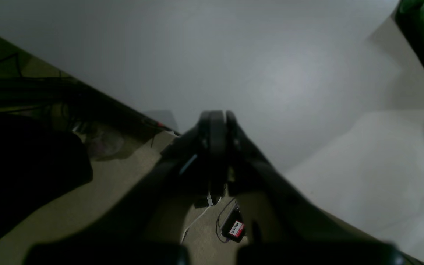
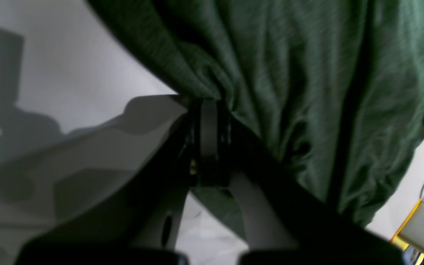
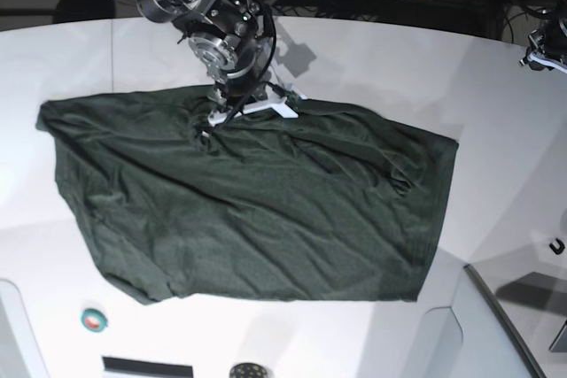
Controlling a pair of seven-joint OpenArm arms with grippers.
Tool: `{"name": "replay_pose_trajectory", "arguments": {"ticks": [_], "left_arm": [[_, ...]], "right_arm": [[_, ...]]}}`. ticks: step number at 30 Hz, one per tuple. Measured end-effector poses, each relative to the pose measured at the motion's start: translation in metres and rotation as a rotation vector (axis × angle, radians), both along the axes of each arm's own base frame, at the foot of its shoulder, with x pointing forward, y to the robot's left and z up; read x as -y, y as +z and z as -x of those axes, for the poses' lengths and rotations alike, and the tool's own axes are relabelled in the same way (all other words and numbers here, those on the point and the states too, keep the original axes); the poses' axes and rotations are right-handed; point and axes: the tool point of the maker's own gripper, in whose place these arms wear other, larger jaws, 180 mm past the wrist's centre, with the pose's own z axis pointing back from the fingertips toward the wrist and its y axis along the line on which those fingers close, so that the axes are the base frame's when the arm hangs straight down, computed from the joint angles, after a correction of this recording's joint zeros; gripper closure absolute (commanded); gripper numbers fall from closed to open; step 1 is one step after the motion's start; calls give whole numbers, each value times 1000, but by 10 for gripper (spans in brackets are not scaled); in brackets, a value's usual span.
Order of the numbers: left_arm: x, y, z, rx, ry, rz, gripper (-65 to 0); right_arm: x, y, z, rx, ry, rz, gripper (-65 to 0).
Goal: Layout the t-shirt on the table in an organized manner, then fold the t-shirt properly
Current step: 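Pinch the shirt edge middle with the right gripper and lift it, then drag the pinched fabric with the right gripper toward the shirt corner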
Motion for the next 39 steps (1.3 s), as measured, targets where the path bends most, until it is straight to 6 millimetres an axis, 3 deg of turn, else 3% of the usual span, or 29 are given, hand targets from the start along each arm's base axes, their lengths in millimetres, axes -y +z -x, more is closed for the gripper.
{"name": "replay_pose_trajectory", "arguments": {"ticks": [8,21,28,35,37,39], "left_arm": [[0,0,0,1,1,1,0],[0,0,-1,3,1,1,0],[0,0,-1,2,1,1,0],[0,1,-5,10,0,1,0],[0,3,-9,21,0,-1,0],[1,3,-9,21,-1,2,0]], "right_arm": [[-12,9,-4,-12,84,24,0],[-6,42,-62,103,66,52,0],[12,27,-79,85,52,127,0],[13,29,-100,112,57,135,-5],[10,24,-99,94,52,138,-51],[1,22,-96,82,56,128,-156]]}}
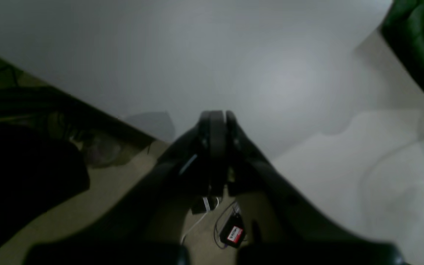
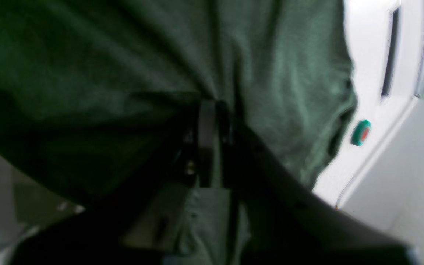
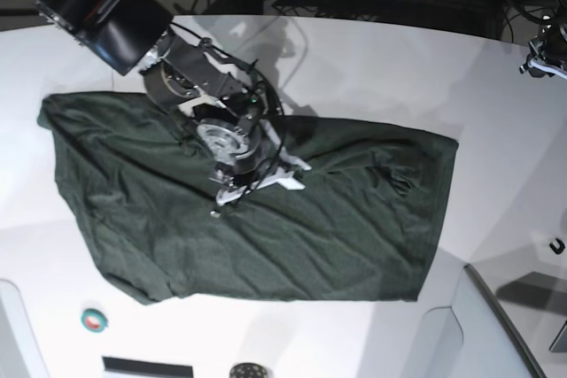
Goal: Layout the t-shirt on the table in an organized manner, then fold the t-shirt properly
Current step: 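Drag the pinched fabric with the right gripper toward the shirt corner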
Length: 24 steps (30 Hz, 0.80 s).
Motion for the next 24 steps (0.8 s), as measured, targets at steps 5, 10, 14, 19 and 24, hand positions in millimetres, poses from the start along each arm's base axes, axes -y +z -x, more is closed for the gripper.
{"name": "replay_pose_trajectory", "arguments": {"ticks": [5,10,14,19,24], "left_arm": [[0,-1,1,-4,0,-1,0],[1,-1,1,-4,0,0,0],[0,-1,0,-4,-1,-1,0],[1,1,-5,7,-1,-1,0],[0,4,-12,24,-3,-5,0]], "right_arm": [[-7,9,-1,20,8,-23,-261],[19,53,-13,80,-201,-199,-249],[76,66,3,122,-336,-203,-249],[117,15,86,-52,-402,-127,-246],[149,4,105,-46,-455,-134,-245]]}}
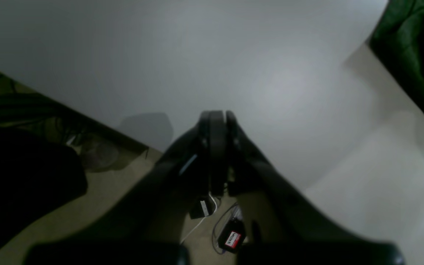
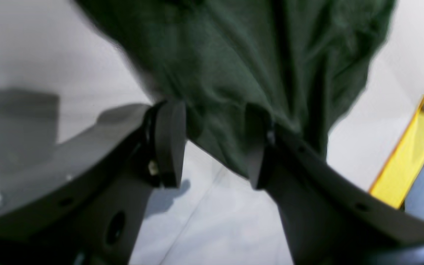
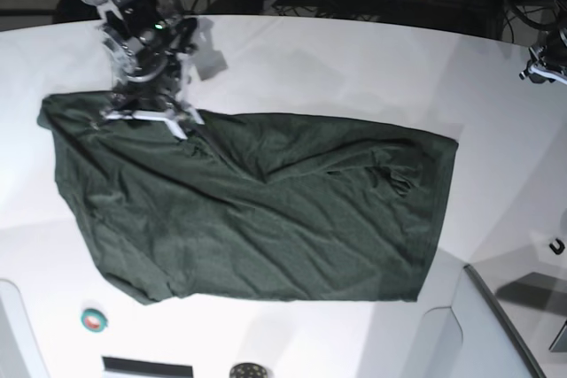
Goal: Layout the t-shirt on the table in an organized manner, then fold the t-shirt properly
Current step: 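Drag the pinched fabric with the right gripper toward the shirt corner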
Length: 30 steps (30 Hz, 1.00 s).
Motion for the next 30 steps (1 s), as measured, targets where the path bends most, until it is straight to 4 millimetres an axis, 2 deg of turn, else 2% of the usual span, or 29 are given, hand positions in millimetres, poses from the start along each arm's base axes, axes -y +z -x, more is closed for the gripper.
{"name": "replay_pose_trajectory", "arguments": {"ticks": [4,12,15,18,23,24,27,28,30], "left_arm": [[1,2,-7,15,0,4,0],[1,2,-6,15,1,6,0],[1,2,-6,15,1,5,0],[1,1,-6,14,1,6,0],[1,1,-5,12,1,6,0],[1,1,-5,11,1,6,0],[1,1,-5,12,1,6,0],[1,1,-5,11,1,6,0],[1,1,-5,11,1,6,0]], "right_arm": [[26,-18,13,-46,-52,33,-245],[29,-29,32,-90,-63,33,-243],[29,-29,28,-81,-60,31,-243],[33,-38,26,-101,-61,42,-243],[36,-43,10,-54,-43,46,-234],[37,-44,8,-51,-44,48,-203],[35,-46,11,-61,-42,43,-27],[35,-47,13,-67,-43,43,0],[36,-45,15,-78,-44,50,0]]}}
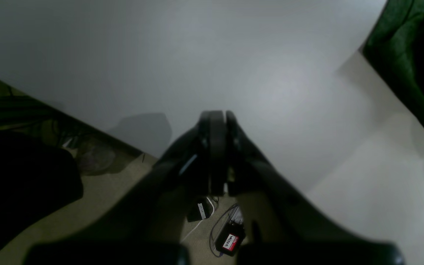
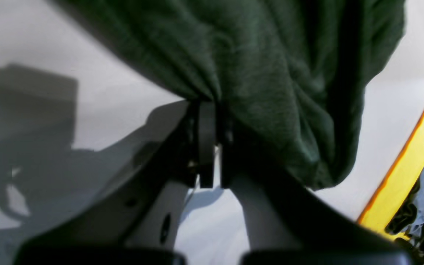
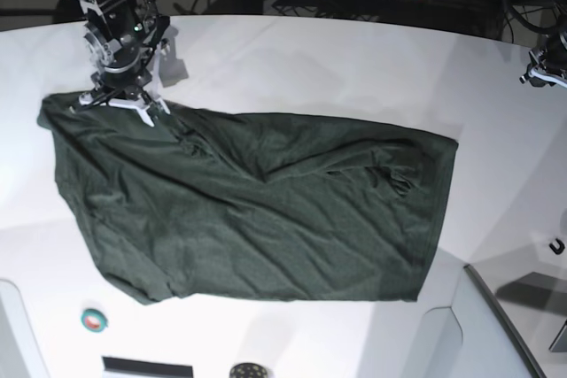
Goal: Layout the t-shirt on the table in an organized manner, then fold the t-shirt properly
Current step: 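Drag the pinched fabric with the right gripper toward the shirt corner, then regrasp the shirt corners with both grippers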
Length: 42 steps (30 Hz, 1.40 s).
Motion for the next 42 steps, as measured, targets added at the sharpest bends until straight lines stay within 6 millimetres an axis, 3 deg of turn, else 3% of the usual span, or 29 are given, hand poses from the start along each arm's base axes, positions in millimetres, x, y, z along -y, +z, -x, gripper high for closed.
{"name": "replay_pose_trajectory", "arguments": {"ticks": [6,14,18,21,25,27,31,34,37,42], "left_arm": [[0,0,0,0,0,0,0],[-1,1,-1,2,-1,-2,0],[-1,1,-1,3,0,-2,0],[-1,1,-1,2,-1,-2,0],[0,0,0,0,0,-1,0],[0,0,0,-1,0,0,0],[0,0,0,0,0,1,0],[0,0,0,0,-3,-1,0],[13,-6,-8,-23,-61,2,0],[65,-13,-54,116,-203,4,0]], "right_arm": [[-2,12,-13,4,130,105,0],[-7,30,-54,5,208,161,-2],[-27,40,-73,29,271,172,-2],[-36,36,-78,20,305,180,-3],[-26,19,-81,-39,306,217,-5],[-21,15,-80,-56,292,219,-47],[-20,24,-75,-40,263,214,-218],[-11,53,-67,31,189,179,-273],[21,78,-60,95,32,126,-272],[87,75,-31,165,-524,-293,-272]]}}
